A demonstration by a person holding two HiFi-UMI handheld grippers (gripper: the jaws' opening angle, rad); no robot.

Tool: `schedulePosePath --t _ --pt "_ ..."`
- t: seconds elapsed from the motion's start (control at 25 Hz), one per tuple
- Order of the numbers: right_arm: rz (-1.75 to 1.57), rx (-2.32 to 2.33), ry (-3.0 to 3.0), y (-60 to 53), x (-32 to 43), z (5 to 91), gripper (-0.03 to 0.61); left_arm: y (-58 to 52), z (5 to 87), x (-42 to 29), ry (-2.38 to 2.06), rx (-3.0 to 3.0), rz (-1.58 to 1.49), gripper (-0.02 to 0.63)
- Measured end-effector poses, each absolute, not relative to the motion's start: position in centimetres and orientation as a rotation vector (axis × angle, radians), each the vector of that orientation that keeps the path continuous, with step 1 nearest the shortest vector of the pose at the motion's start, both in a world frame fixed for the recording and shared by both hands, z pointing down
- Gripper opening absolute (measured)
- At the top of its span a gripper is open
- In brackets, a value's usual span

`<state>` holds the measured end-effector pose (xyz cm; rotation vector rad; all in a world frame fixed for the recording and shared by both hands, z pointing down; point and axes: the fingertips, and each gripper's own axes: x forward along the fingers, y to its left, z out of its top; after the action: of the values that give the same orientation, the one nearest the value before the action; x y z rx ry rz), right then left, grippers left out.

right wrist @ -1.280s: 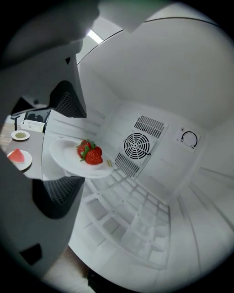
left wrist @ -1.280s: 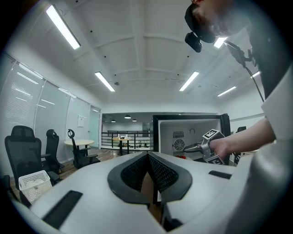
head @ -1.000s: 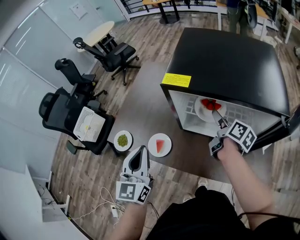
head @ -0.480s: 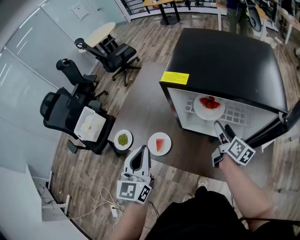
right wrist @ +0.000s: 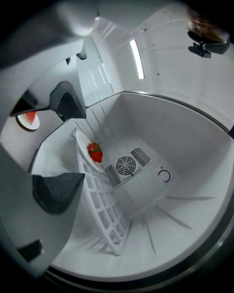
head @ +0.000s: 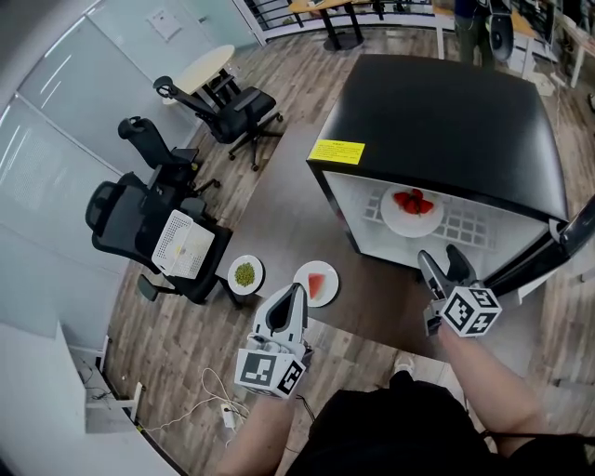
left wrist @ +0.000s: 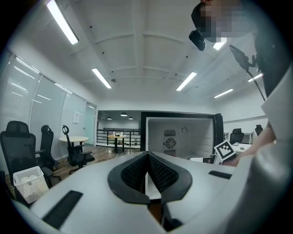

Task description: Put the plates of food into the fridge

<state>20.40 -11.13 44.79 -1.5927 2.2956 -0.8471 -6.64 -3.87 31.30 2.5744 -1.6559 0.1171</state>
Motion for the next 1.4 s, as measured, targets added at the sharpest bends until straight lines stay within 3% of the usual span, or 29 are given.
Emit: schedulePosePath --t 0.56,1.4 --pt "-0.852 -1.637 2.318 -9.9 18.7 46.4 0.379 -4.1 30.9 -8.3 -1.640 2.620 0.072 0.003" --pt "-0.944 -1.846 2.210 -8.6 3.3 49.9 0.379 -8.6 34.6 -26.6 -1.480 2.656 0.047 0.003"
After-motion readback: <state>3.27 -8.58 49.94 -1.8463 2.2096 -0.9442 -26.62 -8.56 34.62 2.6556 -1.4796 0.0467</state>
